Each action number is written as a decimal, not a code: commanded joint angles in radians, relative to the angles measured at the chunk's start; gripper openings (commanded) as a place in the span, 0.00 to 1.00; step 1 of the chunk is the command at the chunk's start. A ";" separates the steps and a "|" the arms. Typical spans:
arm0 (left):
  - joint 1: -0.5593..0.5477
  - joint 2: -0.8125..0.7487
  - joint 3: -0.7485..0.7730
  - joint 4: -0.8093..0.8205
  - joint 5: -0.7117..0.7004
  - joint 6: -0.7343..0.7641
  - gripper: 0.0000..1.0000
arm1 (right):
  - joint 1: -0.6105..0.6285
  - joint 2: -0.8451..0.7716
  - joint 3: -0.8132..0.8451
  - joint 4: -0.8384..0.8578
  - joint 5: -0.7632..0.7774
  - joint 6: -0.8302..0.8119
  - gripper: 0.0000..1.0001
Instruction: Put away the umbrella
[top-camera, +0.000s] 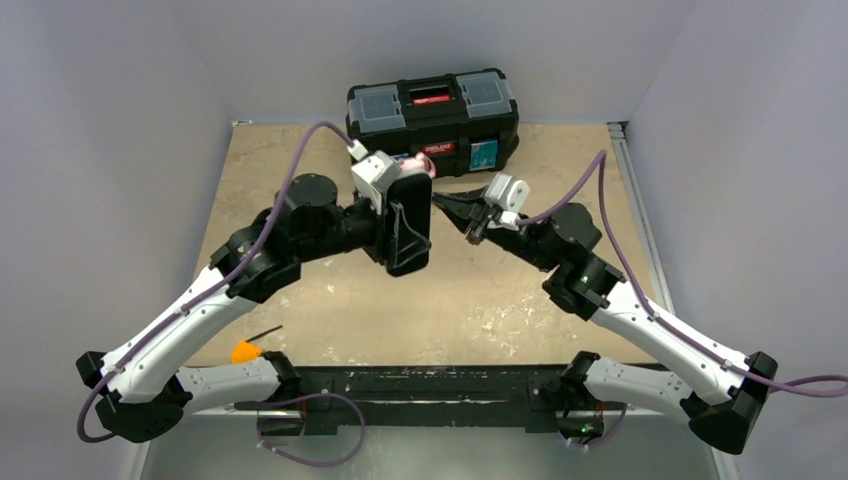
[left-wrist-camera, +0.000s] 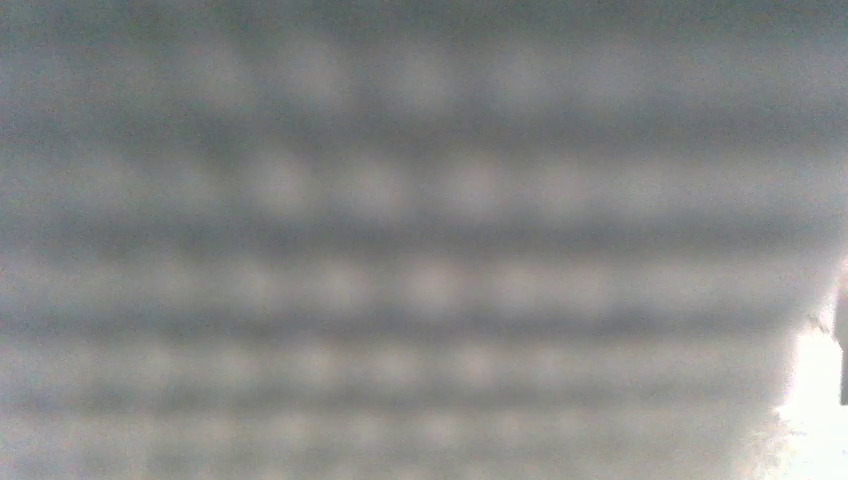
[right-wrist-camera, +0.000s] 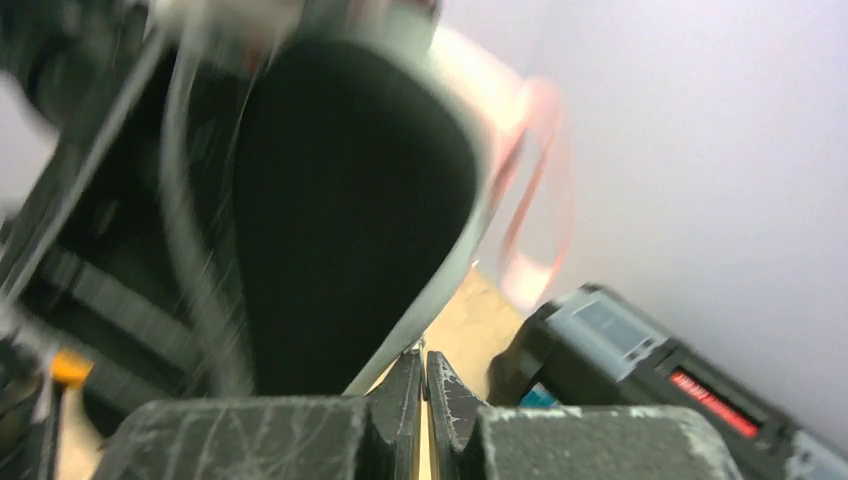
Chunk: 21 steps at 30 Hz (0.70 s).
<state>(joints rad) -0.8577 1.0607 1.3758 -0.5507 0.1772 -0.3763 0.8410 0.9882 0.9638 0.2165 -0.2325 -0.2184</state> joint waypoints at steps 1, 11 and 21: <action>-0.040 0.004 -0.054 -0.190 0.162 -0.047 0.00 | -0.039 -0.039 0.080 0.278 0.120 -0.052 0.00; -0.041 0.053 -0.046 -0.163 0.196 -0.062 0.00 | -0.036 -0.033 0.098 0.278 0.151 -0.065 0.00; -0.048 0.044 -0.139 -0.221 0.319 -0.019 0.00 | -0.039 0.009 0.196 0.237 0.202 -0.164 0.00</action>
<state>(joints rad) -0.8825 1.0992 1.3087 -0.6010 0.3054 -0.4244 0.8230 0.9886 0.9985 0.2687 -0.1551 -0.2935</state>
